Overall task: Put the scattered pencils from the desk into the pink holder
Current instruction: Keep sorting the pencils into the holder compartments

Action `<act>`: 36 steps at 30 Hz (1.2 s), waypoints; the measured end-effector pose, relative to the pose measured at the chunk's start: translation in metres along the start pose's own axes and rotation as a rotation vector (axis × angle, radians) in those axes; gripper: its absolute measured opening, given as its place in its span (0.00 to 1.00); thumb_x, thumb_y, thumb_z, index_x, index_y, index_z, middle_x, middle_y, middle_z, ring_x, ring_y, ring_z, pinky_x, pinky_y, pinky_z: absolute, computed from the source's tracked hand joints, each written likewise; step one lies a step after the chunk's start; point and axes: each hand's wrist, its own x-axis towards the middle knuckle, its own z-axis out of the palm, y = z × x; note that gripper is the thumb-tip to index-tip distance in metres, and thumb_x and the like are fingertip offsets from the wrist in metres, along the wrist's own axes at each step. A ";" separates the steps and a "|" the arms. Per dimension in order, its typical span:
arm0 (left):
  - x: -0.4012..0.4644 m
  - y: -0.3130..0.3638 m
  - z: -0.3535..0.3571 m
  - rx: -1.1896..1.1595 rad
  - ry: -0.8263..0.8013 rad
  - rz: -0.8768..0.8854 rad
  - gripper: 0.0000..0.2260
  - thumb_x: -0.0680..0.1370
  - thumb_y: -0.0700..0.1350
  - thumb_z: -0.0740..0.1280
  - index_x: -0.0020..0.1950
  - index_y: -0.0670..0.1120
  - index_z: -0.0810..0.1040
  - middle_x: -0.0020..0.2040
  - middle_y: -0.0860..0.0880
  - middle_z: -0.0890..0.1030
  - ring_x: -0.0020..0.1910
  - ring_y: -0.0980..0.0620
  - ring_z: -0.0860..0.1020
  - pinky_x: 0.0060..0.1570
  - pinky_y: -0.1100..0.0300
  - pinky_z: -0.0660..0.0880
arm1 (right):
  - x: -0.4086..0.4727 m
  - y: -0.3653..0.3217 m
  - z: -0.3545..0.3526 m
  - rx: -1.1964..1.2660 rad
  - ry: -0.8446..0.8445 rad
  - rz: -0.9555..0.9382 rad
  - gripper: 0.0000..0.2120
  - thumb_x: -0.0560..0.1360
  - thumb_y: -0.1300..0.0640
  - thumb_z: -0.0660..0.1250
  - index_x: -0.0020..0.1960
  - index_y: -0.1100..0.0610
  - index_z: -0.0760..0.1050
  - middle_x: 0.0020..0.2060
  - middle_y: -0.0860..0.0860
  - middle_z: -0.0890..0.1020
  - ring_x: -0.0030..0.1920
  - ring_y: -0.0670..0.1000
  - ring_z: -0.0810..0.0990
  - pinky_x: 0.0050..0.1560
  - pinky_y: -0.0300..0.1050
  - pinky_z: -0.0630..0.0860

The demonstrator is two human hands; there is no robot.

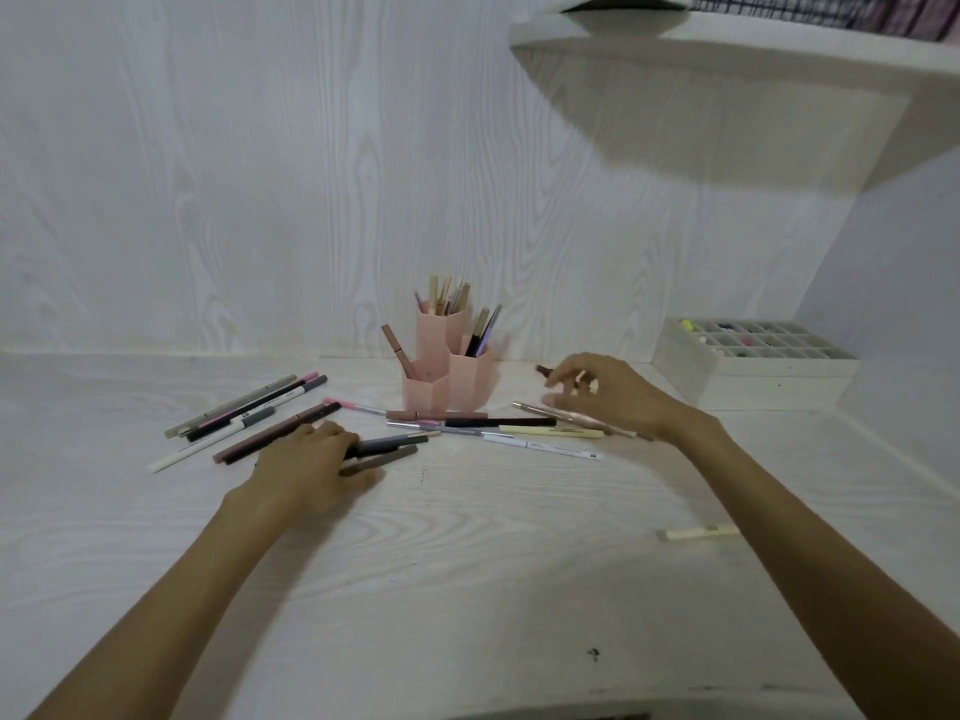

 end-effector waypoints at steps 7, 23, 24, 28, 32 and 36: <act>-0.008 0.006 0.004 -0.029 -0.023 -0.026 0.23 0.78 0.63 0.54 0.66 0.51 0.70 0.67 0.50 0.71 0.66 0.47 0.69 0.59 0.53 0.70 | -0.093 0.042 -0.046 -0.390 -0.790 0.339 0.15 0.64 0.47 0.77 0.46 0.42 0.76 0.44 0.41 0.77 0.42 0.40 0.74 0.43 0.35 0.69; -0.007 -0.003 -0.020 -0.030 0.041 -0.060 0.12 0.81 0.51 0.58 0.60 0.58 0.77 0.57 0.52 0.81 0.56 0.49 0.78 0.49 0.56 0.75 | -0.055 0.006 0.033 -0.035 -0.357 0.080 0.06 0.67 0.53 0.75 0.44 0.47 0.83 0.32 0.40 0.78 0.33 0.37 0.74 0.35 0.29 0.68; -0.004 -0.004 -0.022 -0.005 0.038 -0.052 0.12 0.80 0.52 0.59 0.60 0.58 0.78 0.57 0.54 0.81 0.57 0.50 0.78 0.49 0.57 0.75 | -0.049 0.000 0.043 -0.015 -0.331 0.061 0.06 0.67 0.53 0.75 0.44 0.48 0.83 0.33 0.41 0.79 0.32 0.38 0.74 0.35 0.30 0.68; 0.009 -0.011 -0.031 0.048 -0.008 -0.034 0.11 0.78 0.55 0.63 0.57 0.57 0.80 0.57 0.58 0.81 0.57 0.54 0.78 0.51 0.59 0.74 | -0.023 -0.021 0.079 -0.019 -0.185 -0.010 0.04 0.70 0.51 0.72 0.45 0.47 0.81 0.39 0.45 0.80 0.38 0.44 0.75 0.37 0.40 0.71; 0.018 -0.015 -0.035 0.085 0.005 0.032 0.07 0.76 0.55 0.67 0.50 0.58 0.82 0.54 0.61 0.81 0.58 0.57 0.76 0.42 0.63 0.70 | -0.011 -0.043 0.112 0.059 -0.022 -0.113 0.06 0.72 0.49 0.70 0.48 0.47 0.80 0.41 0.43 0.76 0.41 0.42 0.72 0.37 0.36 0.68; 0.024 -0.016 -0.036 0.147 -0.007 0.106 0.06 0.76 0.53 0.67 0.51 0.56 0.81 0.54 0.60 0.81 0.58 0.57 0.76 0.41 0.64 0.64 | -0.003 -0.056 0.135 0.080 0.018 -0.201 0.06 0.73 0.50 0.69 0.50 0.47 0.79 0.45 0.43 0.77 0.45 0.43 0.71 0.44 0.40 0.69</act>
